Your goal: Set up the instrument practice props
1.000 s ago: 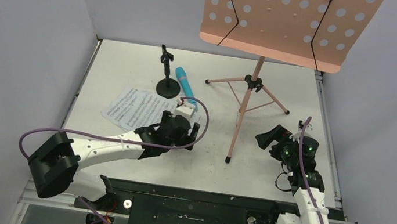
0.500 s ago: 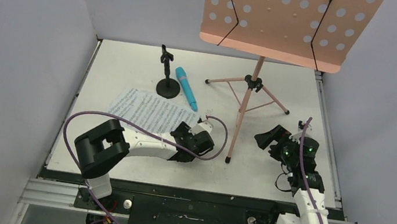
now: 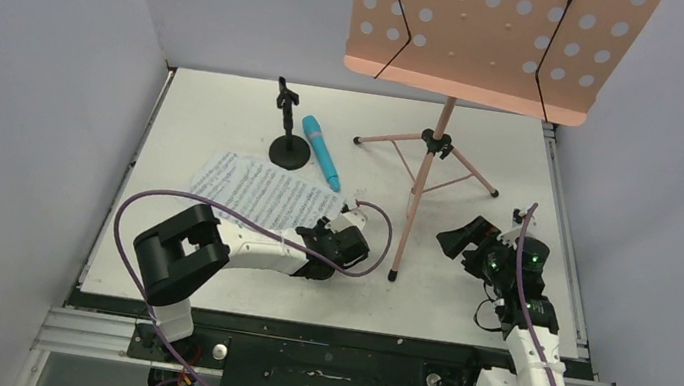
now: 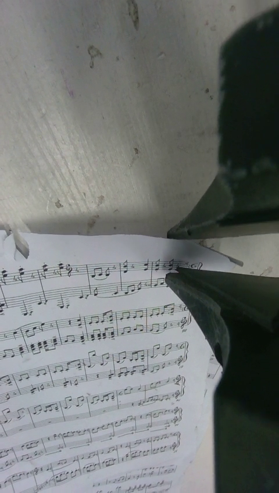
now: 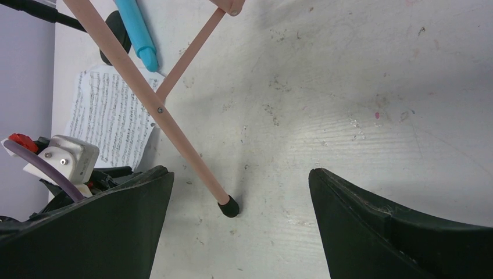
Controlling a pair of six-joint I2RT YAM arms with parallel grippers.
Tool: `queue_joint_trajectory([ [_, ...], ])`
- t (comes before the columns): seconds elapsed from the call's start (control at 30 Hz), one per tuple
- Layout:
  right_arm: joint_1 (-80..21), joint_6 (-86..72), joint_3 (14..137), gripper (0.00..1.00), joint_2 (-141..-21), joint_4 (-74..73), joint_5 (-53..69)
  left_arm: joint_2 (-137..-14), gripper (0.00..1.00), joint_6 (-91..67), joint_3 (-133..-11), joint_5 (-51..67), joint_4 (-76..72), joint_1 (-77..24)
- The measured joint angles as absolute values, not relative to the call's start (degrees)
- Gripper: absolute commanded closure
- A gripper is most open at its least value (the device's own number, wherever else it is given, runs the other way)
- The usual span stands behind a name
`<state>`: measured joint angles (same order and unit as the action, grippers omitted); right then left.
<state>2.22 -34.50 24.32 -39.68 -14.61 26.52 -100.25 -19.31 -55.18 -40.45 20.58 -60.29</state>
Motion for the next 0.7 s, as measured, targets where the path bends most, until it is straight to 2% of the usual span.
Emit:
queue_joint_trajectory([
  [0.13, 2.22, -34.81, 24.32, 0.1, -39.68, -14.63, 26.92, -100.25, 1.0, -18.83, -55.24, -40.42, 20.53, -60.29],
  [0.37, 2.22, -34.68, 24.32, 0.1, -39.68, -14.72, 27.33, -98.87, 1.0, -19.09, -55.37, -40.21, 20.91, -60.29],
  [0.7, 2.22, -34.33, 24.4, 0.1, -39.68, -15.09, 27.94, -89.69, 1.0, -21.96, -58.0, -38.83, 22.96, -60.73],
])
